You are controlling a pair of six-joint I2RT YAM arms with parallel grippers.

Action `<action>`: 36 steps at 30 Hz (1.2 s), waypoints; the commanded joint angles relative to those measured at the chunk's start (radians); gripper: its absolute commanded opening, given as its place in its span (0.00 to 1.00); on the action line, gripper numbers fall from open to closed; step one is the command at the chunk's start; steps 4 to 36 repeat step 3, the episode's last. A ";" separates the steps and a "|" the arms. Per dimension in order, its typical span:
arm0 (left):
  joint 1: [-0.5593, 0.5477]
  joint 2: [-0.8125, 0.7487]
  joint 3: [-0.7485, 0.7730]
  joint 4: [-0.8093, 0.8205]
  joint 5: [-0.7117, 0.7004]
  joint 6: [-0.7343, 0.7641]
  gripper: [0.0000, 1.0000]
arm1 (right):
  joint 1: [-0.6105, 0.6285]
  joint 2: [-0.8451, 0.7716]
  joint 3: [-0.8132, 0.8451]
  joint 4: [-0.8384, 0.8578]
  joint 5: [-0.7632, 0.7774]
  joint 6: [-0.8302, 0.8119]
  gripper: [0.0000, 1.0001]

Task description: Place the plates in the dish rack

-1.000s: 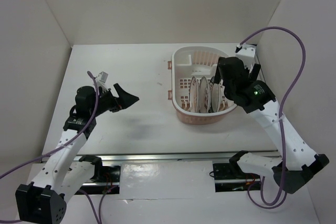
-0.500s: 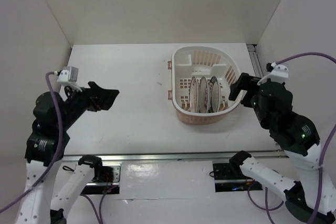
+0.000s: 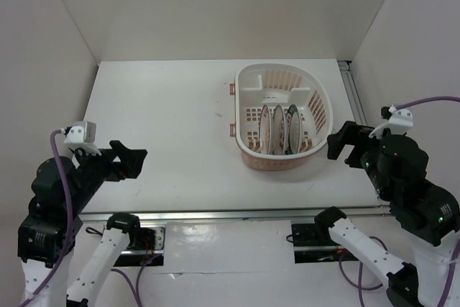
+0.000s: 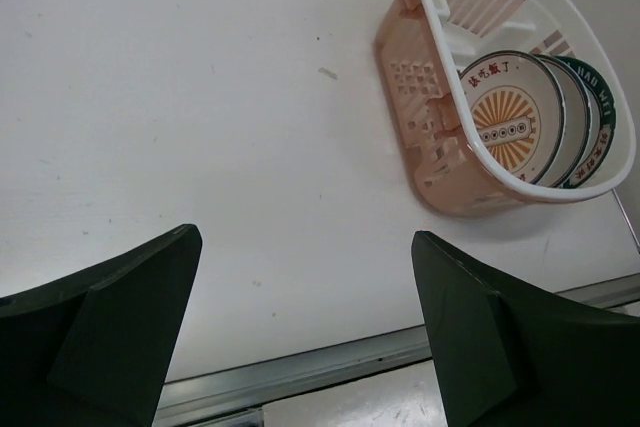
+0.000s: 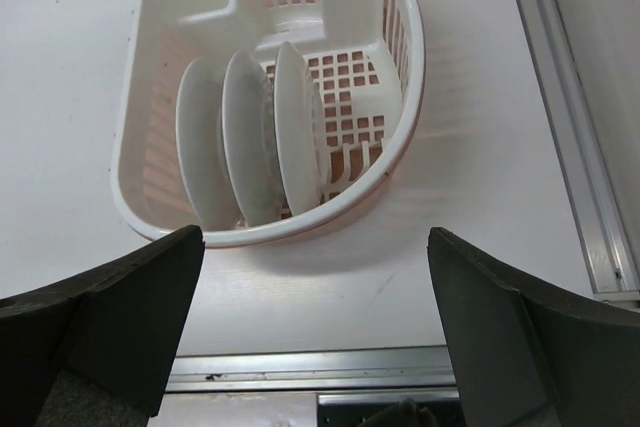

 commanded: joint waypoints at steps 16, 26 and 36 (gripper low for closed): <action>-0.004 0.000 -0.002 -0.011 -0.034 0.016 1.00 | -0.007 0.010 0.033 -0.031 -0.019 -0.018 1.00; -0.004 0.000 -0.002 -0.011 -0.034 0.016 1.00 | -0.007 0.010 0.033 -0.031 -0.019 -0.018 1.00; -0.004 0.000 -0.002 -0.011 -0.034 0.016 1.00 | -0.007 0.010 0.033 -0.031 -0.019 -0.018 1.00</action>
